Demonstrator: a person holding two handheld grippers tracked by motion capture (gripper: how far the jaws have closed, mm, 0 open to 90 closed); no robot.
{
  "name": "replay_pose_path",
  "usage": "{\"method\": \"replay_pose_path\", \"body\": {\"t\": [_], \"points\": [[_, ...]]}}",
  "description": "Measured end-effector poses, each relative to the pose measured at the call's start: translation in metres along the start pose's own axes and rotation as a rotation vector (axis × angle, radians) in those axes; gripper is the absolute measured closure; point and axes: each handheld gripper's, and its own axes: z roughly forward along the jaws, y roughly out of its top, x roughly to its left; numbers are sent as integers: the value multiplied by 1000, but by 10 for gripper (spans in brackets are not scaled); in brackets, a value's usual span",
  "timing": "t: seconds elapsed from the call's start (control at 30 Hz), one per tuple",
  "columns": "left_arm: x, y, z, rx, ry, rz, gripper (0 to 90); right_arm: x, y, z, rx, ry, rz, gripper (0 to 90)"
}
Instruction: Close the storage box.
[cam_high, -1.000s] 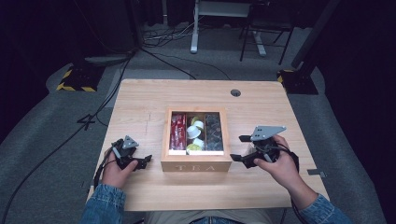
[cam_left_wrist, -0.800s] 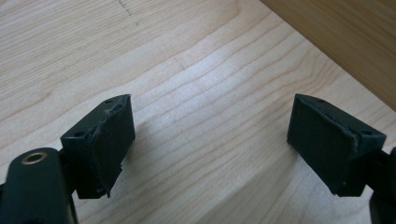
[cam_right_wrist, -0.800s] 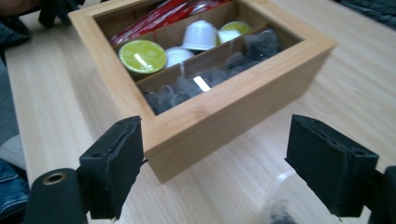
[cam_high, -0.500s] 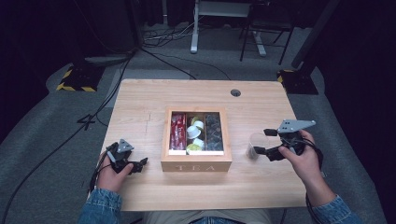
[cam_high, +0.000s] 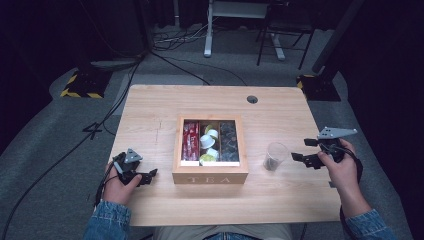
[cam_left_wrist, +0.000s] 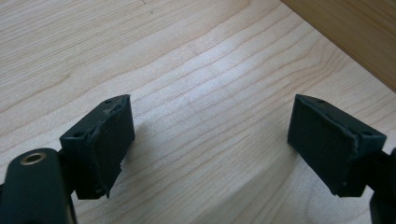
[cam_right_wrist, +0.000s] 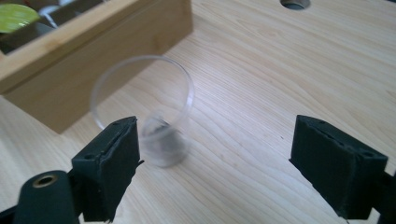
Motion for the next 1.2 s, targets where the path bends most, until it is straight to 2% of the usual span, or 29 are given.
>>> {"method": "replay_pose_path", "body": {"t": [0.23, 0.37, 0.47, 0.63, 0.77, 0.97, 1.13, 1.2], "points": [[2, 1, 1, -1, -3, -1, 151, -16, -20, 2, 19, -50, 41, 155], [3, 2, 2, 0, -5, 5, 151, -23, -34, 5, 26, -100, 38, 154], [3, 2, 2, 0, -5, 5, 151, -29, -48, 11, 27, -96, 86, 155], [3, 2, 2, 2, -7, 6, 150, -39, -63, 22, 61, -120, 96, 155], [3, 2, 2, 3, -5, 7, 150, -40, -70, 29, 69, -116, 101, 155], [3, 2, 2, 1, -4, 3, 147, -39, -83, 39, 76, -138, 93, 156], [3, 3, 3, 1, -2, 2, 143, -39, -89, 42, 49, -147, 104, 151], [3, 3, 3, 7, 0, 5, 138, -38, -91, 43, 25, -165, 116, 151]]}}
